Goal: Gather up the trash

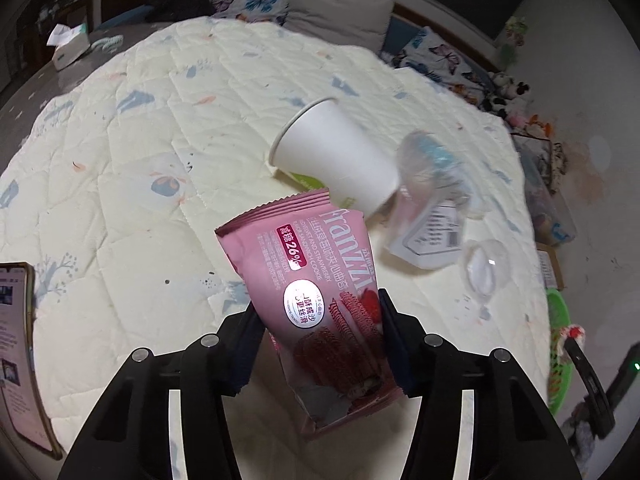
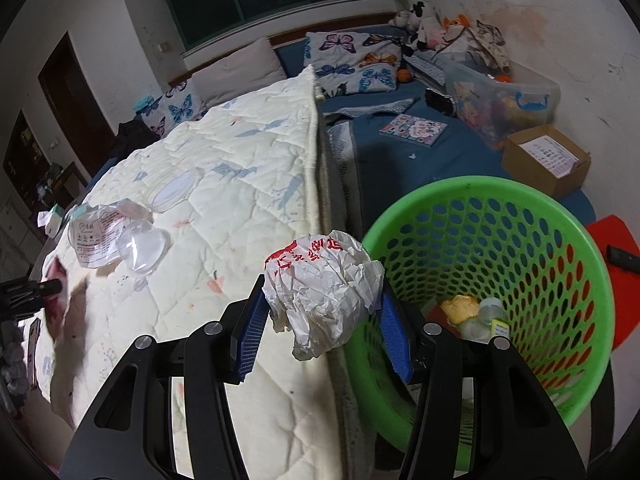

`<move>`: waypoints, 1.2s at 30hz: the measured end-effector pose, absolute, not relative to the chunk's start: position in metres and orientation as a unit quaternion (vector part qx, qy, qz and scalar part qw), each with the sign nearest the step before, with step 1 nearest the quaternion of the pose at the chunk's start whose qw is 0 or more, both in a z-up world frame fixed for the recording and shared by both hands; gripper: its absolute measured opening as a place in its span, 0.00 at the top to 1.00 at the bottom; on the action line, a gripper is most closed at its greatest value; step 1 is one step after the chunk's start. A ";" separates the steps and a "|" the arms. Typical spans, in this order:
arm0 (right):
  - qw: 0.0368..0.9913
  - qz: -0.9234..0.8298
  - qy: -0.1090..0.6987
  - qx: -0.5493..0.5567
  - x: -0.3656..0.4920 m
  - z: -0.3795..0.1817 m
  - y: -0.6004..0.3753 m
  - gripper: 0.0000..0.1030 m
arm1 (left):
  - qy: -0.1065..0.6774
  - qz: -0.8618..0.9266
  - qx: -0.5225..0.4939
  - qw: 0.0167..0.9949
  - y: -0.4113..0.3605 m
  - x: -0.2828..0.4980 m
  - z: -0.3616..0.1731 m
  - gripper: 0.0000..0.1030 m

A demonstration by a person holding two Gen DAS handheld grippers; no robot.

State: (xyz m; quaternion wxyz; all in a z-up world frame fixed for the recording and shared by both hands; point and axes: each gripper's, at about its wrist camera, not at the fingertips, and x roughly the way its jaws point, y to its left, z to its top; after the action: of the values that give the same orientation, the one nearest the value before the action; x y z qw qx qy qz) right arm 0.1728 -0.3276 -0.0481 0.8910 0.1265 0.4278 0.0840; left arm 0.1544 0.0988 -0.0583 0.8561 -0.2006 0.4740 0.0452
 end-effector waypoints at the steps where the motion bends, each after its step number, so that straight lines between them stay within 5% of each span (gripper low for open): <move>1: 0.891 0.080 0.429 0.128 0.173 -0.048 -0.331 0.48 | 0.469 0.038 -0.199 0.860 0.097 0.151 -0.053 0.50; 13: 0.894 0.029 0.423 0.144 0.171 -0.044 -0.375 0.45 | 0.429 -0.055 -0.160 0.887 0.040 0.155 0.003 0.50; 36: 0.895 -0.025 0.412 0.170 0.126 -0.040 -0.442 0.35 | 0.436 -0.240 -0.049 0.866 -0.175 0.209 0.026 0.50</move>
State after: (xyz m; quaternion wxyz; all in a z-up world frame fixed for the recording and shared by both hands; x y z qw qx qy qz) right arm 0.1262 -0.4419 -0.0399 0.8947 0.1703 0.4121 -0.0247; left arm 0.2092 -0.1751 0.0262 0.8660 -0.0493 0.4357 -0.2404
